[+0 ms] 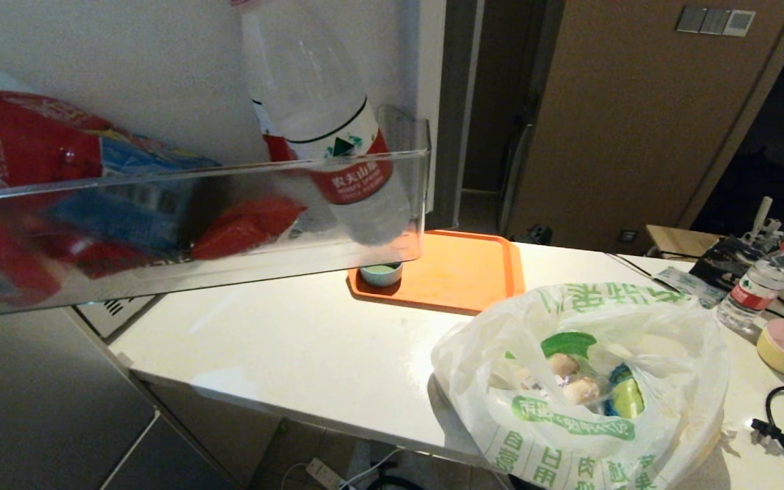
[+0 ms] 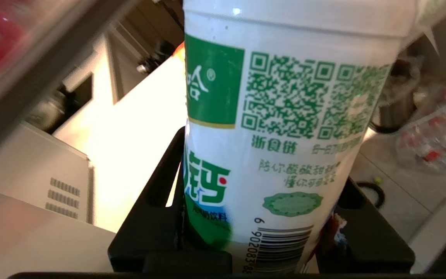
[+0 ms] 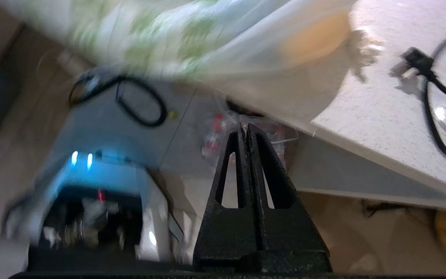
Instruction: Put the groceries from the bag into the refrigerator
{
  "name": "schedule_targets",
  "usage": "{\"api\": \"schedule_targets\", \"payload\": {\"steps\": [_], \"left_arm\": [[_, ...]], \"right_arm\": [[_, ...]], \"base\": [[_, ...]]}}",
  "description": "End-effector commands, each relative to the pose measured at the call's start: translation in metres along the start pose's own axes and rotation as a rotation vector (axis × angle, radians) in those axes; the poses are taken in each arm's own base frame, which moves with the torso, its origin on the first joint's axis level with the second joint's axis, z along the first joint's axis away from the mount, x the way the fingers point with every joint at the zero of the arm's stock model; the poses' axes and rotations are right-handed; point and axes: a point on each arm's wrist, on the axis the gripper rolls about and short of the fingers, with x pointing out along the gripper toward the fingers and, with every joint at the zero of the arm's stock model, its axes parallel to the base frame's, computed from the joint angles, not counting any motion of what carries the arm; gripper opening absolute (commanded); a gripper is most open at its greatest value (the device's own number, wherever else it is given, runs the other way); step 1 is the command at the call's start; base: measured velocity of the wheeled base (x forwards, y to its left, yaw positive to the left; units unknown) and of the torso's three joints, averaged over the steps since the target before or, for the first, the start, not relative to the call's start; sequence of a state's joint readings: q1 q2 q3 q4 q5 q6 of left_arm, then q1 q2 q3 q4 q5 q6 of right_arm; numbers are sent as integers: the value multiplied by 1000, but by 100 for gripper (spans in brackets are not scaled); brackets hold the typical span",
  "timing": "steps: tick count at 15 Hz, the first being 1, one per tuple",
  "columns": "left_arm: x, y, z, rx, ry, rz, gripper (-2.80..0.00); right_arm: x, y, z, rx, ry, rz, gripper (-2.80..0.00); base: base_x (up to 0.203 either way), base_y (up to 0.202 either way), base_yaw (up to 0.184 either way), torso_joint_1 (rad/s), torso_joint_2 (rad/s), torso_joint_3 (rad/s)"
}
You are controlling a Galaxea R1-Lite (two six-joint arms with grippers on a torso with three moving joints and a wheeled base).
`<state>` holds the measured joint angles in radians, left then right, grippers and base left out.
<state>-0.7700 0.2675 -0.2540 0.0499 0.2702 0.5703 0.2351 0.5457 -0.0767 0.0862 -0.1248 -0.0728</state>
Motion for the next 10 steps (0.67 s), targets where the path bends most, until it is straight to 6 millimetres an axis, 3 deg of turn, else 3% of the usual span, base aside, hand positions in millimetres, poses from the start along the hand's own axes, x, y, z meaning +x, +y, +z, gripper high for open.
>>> {"api": "schedule_targets", "payload": {"steps": [1, 4, 10], "left_arm": [[1, 0, 0, 7, 14, 1, -280], [2, -1, -1, 10, 25, 9, -280], [6, -3, -2, 16, 50, -12, -280]], "right_arm": [[-13, 2, -10, -70, -117, 106, -280], [-12, 4, -16, -125, -111, 200, -280], [-14, 3, -19, 48, -90, -34, -280]], "base": [[0, 0, 0, 0, 0, 0], [0, 0, 0, 0, 0, 0], [0, 0, 0, 0, 0, 0]]}}
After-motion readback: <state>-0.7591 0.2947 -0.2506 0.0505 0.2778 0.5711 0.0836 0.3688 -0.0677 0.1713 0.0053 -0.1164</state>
